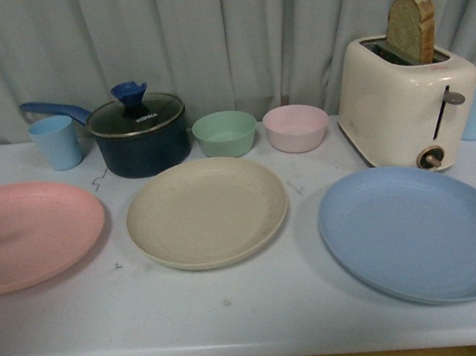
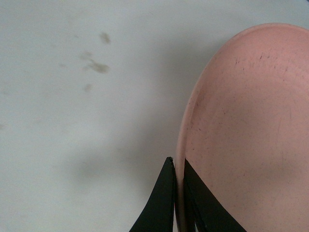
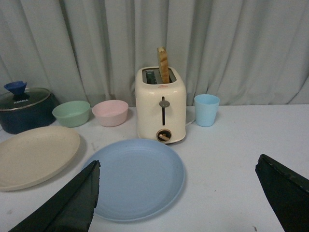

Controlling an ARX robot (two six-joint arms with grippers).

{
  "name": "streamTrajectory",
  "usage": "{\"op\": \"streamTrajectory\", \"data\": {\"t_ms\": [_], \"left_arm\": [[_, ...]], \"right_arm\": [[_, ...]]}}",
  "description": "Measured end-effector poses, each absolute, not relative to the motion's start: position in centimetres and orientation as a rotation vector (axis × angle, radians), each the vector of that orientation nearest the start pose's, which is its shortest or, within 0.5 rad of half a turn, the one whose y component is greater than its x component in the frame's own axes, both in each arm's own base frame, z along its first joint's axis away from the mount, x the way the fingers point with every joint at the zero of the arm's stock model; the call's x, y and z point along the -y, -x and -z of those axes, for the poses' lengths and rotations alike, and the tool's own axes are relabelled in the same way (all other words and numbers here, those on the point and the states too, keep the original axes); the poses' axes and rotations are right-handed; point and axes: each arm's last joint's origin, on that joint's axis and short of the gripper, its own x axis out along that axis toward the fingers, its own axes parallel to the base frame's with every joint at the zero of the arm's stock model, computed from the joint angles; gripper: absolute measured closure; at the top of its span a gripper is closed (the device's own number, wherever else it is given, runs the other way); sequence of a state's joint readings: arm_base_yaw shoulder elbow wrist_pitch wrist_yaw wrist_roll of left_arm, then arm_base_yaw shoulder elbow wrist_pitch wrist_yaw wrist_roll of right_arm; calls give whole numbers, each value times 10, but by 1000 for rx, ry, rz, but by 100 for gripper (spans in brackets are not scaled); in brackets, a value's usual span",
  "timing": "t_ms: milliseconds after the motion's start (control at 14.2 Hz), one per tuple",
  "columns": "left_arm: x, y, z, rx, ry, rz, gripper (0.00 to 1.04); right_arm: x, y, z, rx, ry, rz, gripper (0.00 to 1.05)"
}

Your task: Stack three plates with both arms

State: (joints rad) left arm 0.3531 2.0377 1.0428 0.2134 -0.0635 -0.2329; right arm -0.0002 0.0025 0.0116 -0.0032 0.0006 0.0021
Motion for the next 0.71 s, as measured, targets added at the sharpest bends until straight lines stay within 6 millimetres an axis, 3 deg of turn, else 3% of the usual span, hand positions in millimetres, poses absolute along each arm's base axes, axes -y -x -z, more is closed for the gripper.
{"op": "streamTrajectory", "data": {"t_ms": [71, 141, 212, 282, 353, 423, 494, 635, 705], "left_arm": [[-159, -360, -128, -691, 296, -540, 102], [-165, -360, -148, -637, 284, -549, 102], [-160, -361, -171, -586, 271, -532, 102], [-143, -364, -193, -539, 263, -472, 102], [-117, -370, -209, -502, 256, -372, 102], [-75, -378, -217, -492, 248, -243, 102], [-43, -384, -216, -506, 228, -162, 102], [27, -393, -194, -561, 184, -25, 102], [65, -392, -162, -634, 168, 39, 102]], "right_arm": [[0, -97, -167, 6, -2, 1, 6], [0, -97, -167, 6, -2, 0, 6], [0, -97, -167, 6, -2, 1, 6], [0, -97, -167, 6, -2, 0, 6], [0, -97, -167, 6, -2, 1, 6], [0, -97, -167, 6, -2, 0, 6], [0, -97, -167, 6, -2, 1, 6], [0, -97, -167, 6, -2, 1, 6], [0, -97, -167, 6, -2, 1, 6]]}}
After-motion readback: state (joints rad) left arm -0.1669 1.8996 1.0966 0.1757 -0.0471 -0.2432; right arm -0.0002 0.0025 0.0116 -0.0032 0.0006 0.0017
